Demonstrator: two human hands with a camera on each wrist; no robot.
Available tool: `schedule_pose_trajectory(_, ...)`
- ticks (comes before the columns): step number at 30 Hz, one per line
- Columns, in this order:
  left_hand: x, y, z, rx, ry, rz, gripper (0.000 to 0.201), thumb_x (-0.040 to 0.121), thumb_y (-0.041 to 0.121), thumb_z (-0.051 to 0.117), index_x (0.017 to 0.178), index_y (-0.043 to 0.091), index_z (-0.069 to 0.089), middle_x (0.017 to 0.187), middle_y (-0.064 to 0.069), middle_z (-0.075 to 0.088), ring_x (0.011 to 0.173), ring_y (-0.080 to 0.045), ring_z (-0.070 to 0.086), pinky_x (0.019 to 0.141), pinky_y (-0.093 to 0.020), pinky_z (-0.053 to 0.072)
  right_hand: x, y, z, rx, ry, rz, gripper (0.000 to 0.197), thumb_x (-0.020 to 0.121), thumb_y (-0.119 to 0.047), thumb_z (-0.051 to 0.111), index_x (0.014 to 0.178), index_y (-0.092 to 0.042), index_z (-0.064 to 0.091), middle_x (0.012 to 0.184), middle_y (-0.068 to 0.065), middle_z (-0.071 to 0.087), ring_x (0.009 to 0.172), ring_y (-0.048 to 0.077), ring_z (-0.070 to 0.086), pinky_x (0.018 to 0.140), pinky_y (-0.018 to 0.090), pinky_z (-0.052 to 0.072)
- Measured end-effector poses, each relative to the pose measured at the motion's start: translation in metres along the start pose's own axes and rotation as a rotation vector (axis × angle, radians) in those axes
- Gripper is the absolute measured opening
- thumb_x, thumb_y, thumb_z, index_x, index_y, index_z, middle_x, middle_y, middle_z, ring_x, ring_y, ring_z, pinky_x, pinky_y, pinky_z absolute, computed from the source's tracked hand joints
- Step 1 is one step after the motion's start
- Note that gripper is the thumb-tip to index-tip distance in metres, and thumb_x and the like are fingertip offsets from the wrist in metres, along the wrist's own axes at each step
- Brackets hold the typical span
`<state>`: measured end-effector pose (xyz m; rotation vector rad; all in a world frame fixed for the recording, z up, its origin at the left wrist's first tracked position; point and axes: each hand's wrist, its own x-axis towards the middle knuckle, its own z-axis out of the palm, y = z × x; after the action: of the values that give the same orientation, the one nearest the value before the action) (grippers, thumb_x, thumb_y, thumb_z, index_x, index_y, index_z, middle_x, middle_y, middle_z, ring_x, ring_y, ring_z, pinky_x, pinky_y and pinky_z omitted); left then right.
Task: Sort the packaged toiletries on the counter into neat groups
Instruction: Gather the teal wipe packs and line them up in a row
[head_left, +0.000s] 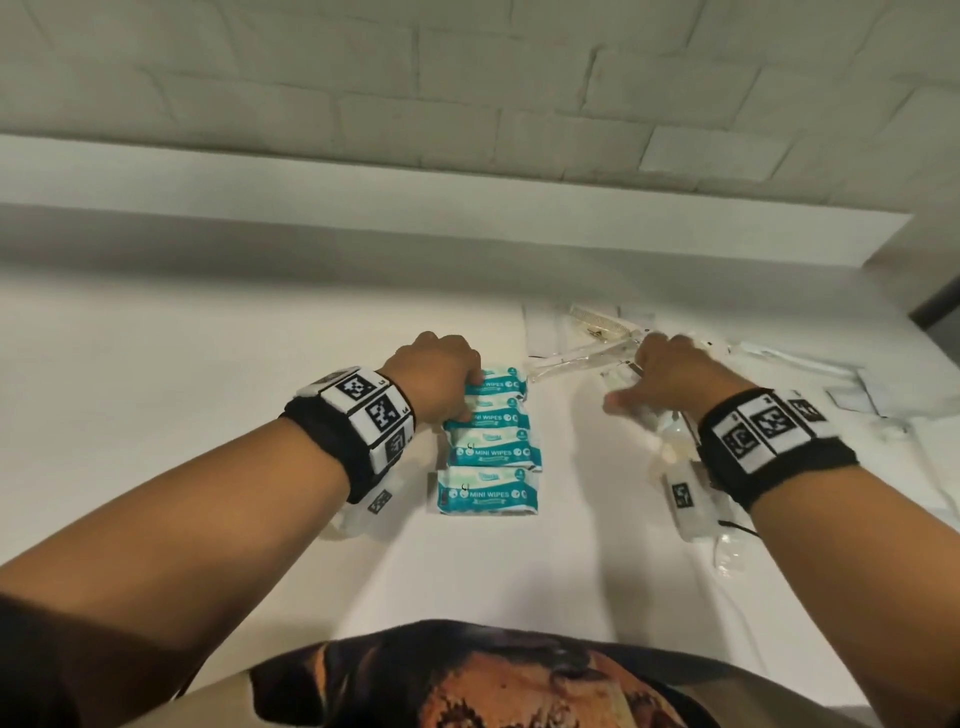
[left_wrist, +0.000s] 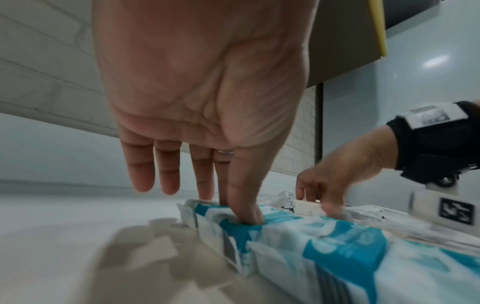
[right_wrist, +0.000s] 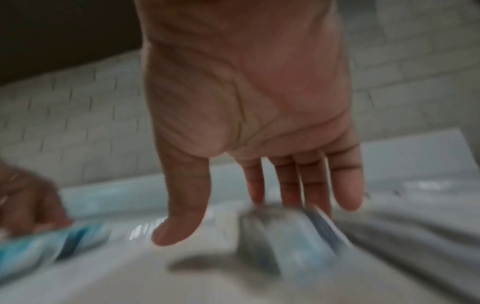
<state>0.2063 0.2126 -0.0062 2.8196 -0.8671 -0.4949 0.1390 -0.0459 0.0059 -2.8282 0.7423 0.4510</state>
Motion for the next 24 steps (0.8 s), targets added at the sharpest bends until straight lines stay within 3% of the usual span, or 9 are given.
schedule_pose_trajectory(2,0.002,0.003,-0.002,0.046,-0.009,0.010,0.044,0.077,0.032,0.077,0.117,0.024,0.060,0.124,0.002,0.053,0.115,-0.022,0.045,0.093,-0.037,0.044,-0.003,0.004,0.008,0.001,-0.043,-0.033,0.073,0.065,-0.042,0.082,0.120,-0.016,0.042,0.114,0.007,0.054,0.099,0.025,0.056,0.080,0.036,0.050)
schedule_pose_trajectory(5,0.002,0.005,-0.004,0.078,-0.021,0.021,0.045,0.078,0.031,0.076,0.119,0.022,0.059,0.125,0.001,0.051,0.114,-0.023,0.046,0.094,-0.037,0.044,-0.011,0.001,0.000,0.027,-0.029,-0.080,0.047,0.076,-0.025,0.076,0.112,-0.010,0.051,0.104,0.009,0.064,0.084,0.020,0.058,0.063,0.028,0.044)
schedule_pose_trajectory(10,0.000,0.008,-0.004,0.097,-0.024,0.042,0.045,0.080,0.029,0.075,0.121,0.018,0.060,0.126,-0.002,0.049,0.112,-0.023,0.049,0.094,-0.036,0.045,-0.018,-0.009,-0.005,0.349,-0.267,-0.117,0.015,0.091,-0.014,0.063,0.099,-0.003,0.069,0.095,0.014,0.072,0.076,0.020,0.069,0.067,0.029,0.058)
schedule_pose_trajectory(12,-0.001,0.010,-0.005,0.100,-0.030,0.044,0.045,0.081,0.028,0.074,0.122,0.017,0.059,0.126,-0.003,0.049,0.111,-0.023,0.051,0.092,-0.034,0.046,-0.011,-0.010,-0.003,0.244,-0.229,-0.044,0.017,0.092,-0.008,0.058,0.101,-0.001,0.070,0.094,0.015,0.074,0.082,0.023,0.072,0.076,0.034,0.060)
schedule_pose_trajectory(15,-0.001,0.011,-0.007,0.102,-0.031,0.042,0.043,0.081,0.027,0.073,0.121,0.015,0.060,0.125,-0.004,0.050,0.110,-0.023,0.053,0.091,-0.036,0.047,-0.006,-0.011,-0.003,0.213,-0.203,-0.016,0.021,0.094,-0.011,0.054,0.101,0.001,0.070,0.090,0.016,0.073,0.077,0.024,0.071,0.074,0.033,0.060)
schedule_pose_trajectory(18,-0.001,0.010,-0.006,0.090,-0.031,0.036,0.043,0.081,0.025,0.073,0.120,0.016,0.060,0.125,-0.003,0.051,0.109,-0.023,0.054,0.090,-0.034,0.048,-0.010,-0.011,-0.002,0.250,-0.233,-0.078,0.027,0.094,-0.031,0.058,0.101,-0.007,0.066,0.094,0.010,0.072,0.082,0.022,0.070,0.078,0.034,0.059)
schedule_pose_trajectory(20,-0.001,0.010,-0.006,0.073,-0.030,0.034,0.043,0.081,0.025,0.074,0.120,0.016,0.060,0.125,-0.003,0.051,0.109,-0.022,0.054,0.089,-0.032,0.047,-0.018,-0.013,-0.001,0.155,-0.278,-0.137,0.036,0.083,-0.043,0.070,0.105,-0.017,0.059,0.098,0.003,0.067,0.085,0.019,0.066,0.080,0.035,0.058)
schedule_pose_trajectory(22,-0.001,0.010,-0.005,0.058,-0.028,0.035,0.043,0.080,0.025,0.074,0.120,0.017,0.060,0.125,-0.002,0.051,0.109,-0.022,0.053,0.088,-0.032,0.046,-0.022,-0.019,0.000,-0.013,-0.278,-0.184,0.046,0.073,-0.038,0.078,0.110,-0.021,0.055,0.104,0.000,0.065,0.086,0.016,0.063,0.079,0.033,0.056)
schedule_pose_trajectory(24,-0.001,0.010,-0.005,0.049,-0.027,0.035,0.044,0.080,0.025,0.074,0.121,0.017,0.060,0.125,-0.002,0.050,0.109,-0.022,0.053,0.089,-0.032,0.046,-0.025,-0.031,-0.007,0.020,-0.223,-0.280,0.042,0.077,-0.029,0.075,0.114,-0.022,0.056,0.105,-0.003,0.064,0.083,0.010,0.062,0.071,0.025,0.053)
